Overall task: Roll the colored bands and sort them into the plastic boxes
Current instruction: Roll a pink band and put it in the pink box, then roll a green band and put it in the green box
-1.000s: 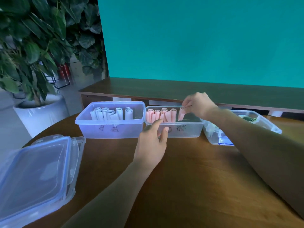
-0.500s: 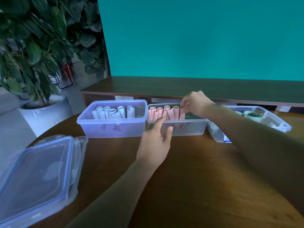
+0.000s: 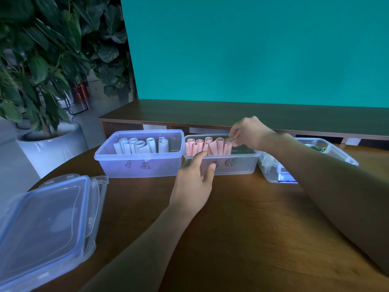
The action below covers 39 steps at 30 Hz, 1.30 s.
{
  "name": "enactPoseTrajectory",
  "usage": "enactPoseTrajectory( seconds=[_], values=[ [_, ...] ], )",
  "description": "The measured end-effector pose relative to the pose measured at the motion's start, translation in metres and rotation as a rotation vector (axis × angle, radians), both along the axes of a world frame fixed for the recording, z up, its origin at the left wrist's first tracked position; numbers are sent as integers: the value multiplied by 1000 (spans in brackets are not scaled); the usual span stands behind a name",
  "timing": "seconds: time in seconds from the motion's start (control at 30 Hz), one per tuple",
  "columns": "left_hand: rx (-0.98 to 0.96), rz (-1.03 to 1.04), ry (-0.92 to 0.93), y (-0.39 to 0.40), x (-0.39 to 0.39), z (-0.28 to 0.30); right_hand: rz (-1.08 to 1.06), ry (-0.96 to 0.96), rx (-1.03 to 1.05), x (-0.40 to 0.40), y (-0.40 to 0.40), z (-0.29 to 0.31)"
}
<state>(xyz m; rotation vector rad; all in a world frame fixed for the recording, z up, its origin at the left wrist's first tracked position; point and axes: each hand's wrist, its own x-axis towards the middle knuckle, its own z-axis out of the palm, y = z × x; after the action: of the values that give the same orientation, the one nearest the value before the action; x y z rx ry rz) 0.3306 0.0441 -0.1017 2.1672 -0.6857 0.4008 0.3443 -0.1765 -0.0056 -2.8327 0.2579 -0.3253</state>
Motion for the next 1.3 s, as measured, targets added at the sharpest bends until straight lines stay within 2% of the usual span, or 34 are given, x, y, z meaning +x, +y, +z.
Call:
enactPoseTrajectory(
  seconds=[0.2,0.37,0.5,0.6,0.9,1.03,1.17,1.3],
  values=[
    [12,-13,-32,4,-9,5,-9,-109,53,-39,-2,13],
    [74,-69,-131,4,-38,6,-22,-196,96,-119,12,16],
    [-1,-200,15,-13,-90,11,-89,-260,148,-200,11,-2],
    [-5,-299,129,-35,-137,12,-170,-296,87,-258,-1,-17],
    [-97,-536,184,-101,-239,11,-344,-417,27,-383,-39,-42],
    [-86,-559,176,-121,-264,19,-439,-355,-77,-413,-50,-41],
    [-113,-527,256,-140,-277,30,-388,-347,87,-426,-61,-39],
    [-138,-498,339,-151,-278,38,-371,-438,199,-427,-61,-41]
  ],
)
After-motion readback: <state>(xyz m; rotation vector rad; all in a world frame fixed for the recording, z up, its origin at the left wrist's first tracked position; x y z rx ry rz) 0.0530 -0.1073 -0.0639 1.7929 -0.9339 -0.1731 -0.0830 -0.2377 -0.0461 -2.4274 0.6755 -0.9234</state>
